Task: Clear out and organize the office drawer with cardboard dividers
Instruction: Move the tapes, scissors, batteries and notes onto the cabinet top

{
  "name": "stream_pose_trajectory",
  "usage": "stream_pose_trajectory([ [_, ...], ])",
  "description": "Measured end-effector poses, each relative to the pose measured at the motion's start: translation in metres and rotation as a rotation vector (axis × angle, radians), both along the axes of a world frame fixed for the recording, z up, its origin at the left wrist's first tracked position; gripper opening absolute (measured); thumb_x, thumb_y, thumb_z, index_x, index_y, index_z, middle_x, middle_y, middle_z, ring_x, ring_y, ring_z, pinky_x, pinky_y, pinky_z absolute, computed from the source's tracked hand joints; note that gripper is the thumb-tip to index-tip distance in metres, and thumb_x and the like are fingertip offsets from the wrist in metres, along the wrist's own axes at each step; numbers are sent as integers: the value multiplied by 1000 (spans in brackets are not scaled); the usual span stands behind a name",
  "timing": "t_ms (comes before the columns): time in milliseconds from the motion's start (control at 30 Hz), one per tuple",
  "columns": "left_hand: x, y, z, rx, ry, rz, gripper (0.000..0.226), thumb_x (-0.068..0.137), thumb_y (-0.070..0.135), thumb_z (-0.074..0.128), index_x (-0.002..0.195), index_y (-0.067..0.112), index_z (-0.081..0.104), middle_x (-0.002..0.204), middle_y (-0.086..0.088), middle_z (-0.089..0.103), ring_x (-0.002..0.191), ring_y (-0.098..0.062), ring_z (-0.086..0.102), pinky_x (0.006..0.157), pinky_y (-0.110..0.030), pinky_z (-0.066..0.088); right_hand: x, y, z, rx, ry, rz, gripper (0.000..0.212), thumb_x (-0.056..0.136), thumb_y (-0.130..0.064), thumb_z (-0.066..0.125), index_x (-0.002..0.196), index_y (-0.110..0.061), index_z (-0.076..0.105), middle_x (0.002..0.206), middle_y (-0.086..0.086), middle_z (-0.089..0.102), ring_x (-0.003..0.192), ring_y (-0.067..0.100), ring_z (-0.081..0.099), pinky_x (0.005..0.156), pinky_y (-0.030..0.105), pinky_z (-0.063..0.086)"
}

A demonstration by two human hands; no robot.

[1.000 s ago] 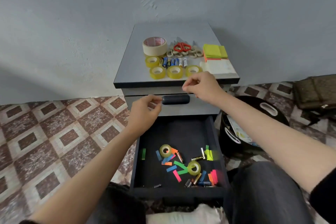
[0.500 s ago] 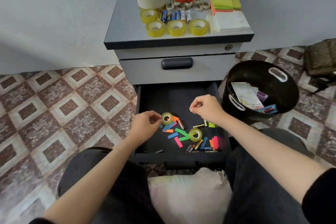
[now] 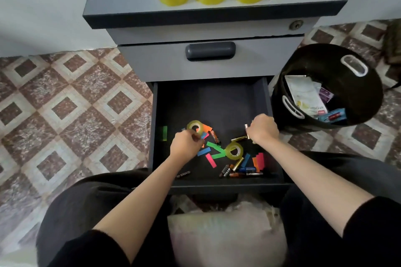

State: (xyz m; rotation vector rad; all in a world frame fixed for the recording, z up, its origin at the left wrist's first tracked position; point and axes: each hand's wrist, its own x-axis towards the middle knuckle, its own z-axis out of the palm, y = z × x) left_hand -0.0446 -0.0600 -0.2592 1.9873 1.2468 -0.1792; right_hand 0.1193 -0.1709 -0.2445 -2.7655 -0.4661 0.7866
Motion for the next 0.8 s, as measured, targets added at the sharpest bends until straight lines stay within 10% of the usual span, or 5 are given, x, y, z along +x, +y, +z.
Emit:
stream_pose_trajectory([
  [233, 25, -10, -26, -1, 94, -96, 44, 90, 27, 58, 131, 21, 44, 102, -8, 67, 88, -25, 65, 70, -30, 50, -1, 0, -27, -108, 84, 235, 58, 90, -12, 57, 142, -18, 31, 126, 14, 53, 113, 31, 54, 81, 35, 46],
  [800, 52, -24, -44, 83, 168, -164, 43, 90, 36, 58, 121, 11, 43, 105, -8, 63, 95, -25, 63, 69, -29, 47, -3, 3, -54, -32, 104, 318, 43, 85, 2, 57, 122, -14, 41, 99, 14, 61, 89, 28, 61, 65, 30, 50],
])
